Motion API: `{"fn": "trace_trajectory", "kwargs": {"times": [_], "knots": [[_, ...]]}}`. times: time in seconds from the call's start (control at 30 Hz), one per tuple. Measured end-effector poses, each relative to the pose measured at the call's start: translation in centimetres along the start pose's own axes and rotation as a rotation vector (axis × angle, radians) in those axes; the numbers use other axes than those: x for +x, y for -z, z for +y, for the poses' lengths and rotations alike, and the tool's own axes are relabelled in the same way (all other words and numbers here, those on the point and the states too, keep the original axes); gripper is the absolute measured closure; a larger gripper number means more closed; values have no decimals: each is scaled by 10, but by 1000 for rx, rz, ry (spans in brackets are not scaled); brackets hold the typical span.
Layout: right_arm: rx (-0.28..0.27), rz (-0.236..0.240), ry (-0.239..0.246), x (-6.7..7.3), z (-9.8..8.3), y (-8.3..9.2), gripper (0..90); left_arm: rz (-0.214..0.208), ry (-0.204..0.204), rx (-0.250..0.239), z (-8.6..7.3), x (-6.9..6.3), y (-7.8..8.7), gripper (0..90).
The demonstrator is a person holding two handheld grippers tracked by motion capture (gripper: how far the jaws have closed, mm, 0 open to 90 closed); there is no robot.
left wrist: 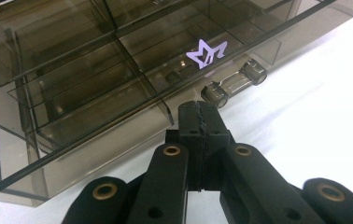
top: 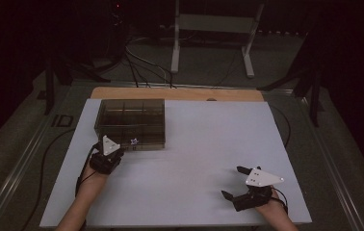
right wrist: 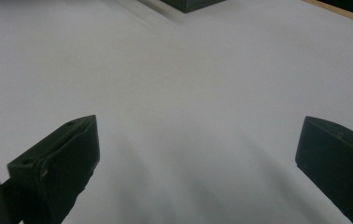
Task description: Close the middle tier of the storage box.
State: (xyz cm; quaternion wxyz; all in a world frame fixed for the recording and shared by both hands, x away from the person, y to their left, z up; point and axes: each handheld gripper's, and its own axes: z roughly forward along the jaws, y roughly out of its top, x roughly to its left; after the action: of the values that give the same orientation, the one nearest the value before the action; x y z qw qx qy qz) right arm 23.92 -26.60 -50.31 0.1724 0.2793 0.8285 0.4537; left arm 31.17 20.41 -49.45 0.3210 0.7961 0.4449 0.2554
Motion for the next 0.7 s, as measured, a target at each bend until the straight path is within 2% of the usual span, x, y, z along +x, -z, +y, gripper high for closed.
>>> {"fn": "trace_trajectory", "kwargs": {"times": [0.7], "knots": [[-2,0,0,0,0,1,1,16,3,9,5,6,-5,898]]}}
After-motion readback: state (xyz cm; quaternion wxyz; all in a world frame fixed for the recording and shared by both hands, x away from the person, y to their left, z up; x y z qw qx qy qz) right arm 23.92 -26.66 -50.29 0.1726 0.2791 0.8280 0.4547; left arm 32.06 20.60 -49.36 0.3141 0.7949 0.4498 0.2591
